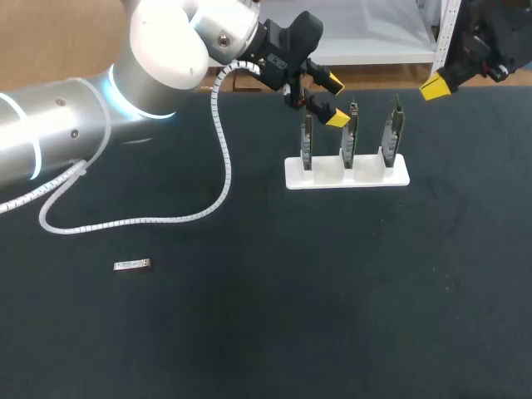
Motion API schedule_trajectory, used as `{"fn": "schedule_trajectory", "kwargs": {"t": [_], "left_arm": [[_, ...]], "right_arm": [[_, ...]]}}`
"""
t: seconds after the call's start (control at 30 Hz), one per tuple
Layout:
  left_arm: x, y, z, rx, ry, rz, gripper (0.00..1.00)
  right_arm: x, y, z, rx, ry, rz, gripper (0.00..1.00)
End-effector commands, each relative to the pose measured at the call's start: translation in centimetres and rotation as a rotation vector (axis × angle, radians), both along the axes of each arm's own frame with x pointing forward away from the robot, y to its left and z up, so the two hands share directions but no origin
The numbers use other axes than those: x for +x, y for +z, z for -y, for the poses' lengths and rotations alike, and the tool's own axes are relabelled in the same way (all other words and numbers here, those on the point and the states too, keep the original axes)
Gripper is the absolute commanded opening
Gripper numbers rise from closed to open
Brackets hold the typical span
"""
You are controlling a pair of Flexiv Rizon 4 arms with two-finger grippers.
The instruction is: Pick up the optical module with the left hand, and insert it into the network port with the right hand.
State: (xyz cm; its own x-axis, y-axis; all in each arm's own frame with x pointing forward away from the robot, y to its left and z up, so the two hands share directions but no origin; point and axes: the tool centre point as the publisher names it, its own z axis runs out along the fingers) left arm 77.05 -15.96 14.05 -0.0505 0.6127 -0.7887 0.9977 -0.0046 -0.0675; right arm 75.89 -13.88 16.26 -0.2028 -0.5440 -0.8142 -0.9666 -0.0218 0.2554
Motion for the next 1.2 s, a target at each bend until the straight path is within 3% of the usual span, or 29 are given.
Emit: {"fn": "schedule_trajectory", "kwargs": {"t": [0.03, 0.2, 0.23, 0.27, 1.2], "left_arm": [[0.11, 0.03, 0.1, 0.004, 0.0, -0.002, 1.0], [0.11, 0.03, 0.1, 0.004, 0.0, -0.002, 1.0], [0.11, 0.03, 0.1, 0.004, 0.0, -0.002, 1.0], [0.11, 0.03, 0.1, 0.004, 0.0, -0.002, 1.0], [0.11, 0.03, 0.1, 0.004, 0.0, -0.002, 1.0]], "right_arm": [[0.24, -0.19, -0.08, 0.0, 0.004, -0.006, 0.0], [0.22, -0.3, -0.09, -0.008, 0.0, -0.001, 0.0], [0.13, -0.35, -0.1, -0.02, 0.002, 0.008, 0.17], [0.07, -0.43, -0.18, -0.034, 0.003, 0.02, 1.0], [0.07, -0.43, -0.18, -0.034, 0.003, 0.02, 1.0]]}}
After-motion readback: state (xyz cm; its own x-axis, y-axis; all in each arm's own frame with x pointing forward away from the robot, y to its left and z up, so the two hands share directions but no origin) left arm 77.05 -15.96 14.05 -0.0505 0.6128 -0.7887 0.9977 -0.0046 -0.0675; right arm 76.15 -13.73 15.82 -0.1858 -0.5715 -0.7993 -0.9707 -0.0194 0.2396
